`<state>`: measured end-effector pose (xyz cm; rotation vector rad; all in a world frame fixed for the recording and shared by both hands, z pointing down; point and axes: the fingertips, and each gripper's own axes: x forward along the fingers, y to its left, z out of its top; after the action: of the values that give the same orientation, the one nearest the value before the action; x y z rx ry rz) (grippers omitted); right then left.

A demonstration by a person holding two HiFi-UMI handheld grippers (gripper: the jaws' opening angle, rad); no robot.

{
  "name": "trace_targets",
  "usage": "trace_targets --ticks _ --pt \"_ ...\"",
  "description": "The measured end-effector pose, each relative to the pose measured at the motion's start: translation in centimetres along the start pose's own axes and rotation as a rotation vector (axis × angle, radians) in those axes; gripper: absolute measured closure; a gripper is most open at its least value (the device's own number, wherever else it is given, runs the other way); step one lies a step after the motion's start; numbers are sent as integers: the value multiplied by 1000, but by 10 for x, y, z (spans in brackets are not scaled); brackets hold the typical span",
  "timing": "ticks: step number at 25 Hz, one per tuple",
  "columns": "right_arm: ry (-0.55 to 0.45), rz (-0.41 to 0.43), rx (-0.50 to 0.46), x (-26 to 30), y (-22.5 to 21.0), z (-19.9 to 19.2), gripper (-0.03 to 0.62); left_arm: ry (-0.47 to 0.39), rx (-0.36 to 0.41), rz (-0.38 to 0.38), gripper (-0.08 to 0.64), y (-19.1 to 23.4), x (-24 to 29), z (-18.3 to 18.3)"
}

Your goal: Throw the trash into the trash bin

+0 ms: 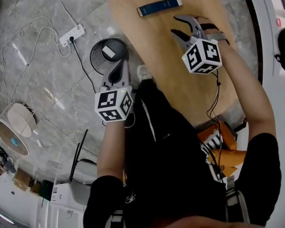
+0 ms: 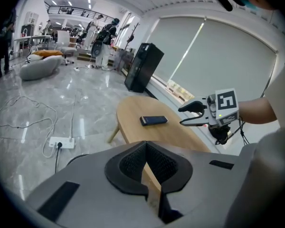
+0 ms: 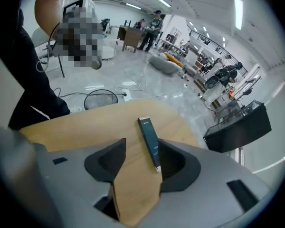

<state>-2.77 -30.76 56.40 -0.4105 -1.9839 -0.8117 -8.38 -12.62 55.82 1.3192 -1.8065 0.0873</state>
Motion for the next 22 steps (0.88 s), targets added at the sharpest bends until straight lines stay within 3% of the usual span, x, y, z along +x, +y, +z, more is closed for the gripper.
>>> trace_targets --ticks 9,13,22 --pt "54 97 -5 70 -32 -13 373 20 -16 27 548 18 9 -7" --pt "91 181 11 95 -36 -12 369 30 -27 42 549 29 8 -13" --pt "188 364 -57 136 -28 -19 370 33 -64 67 548 48 11 -25"
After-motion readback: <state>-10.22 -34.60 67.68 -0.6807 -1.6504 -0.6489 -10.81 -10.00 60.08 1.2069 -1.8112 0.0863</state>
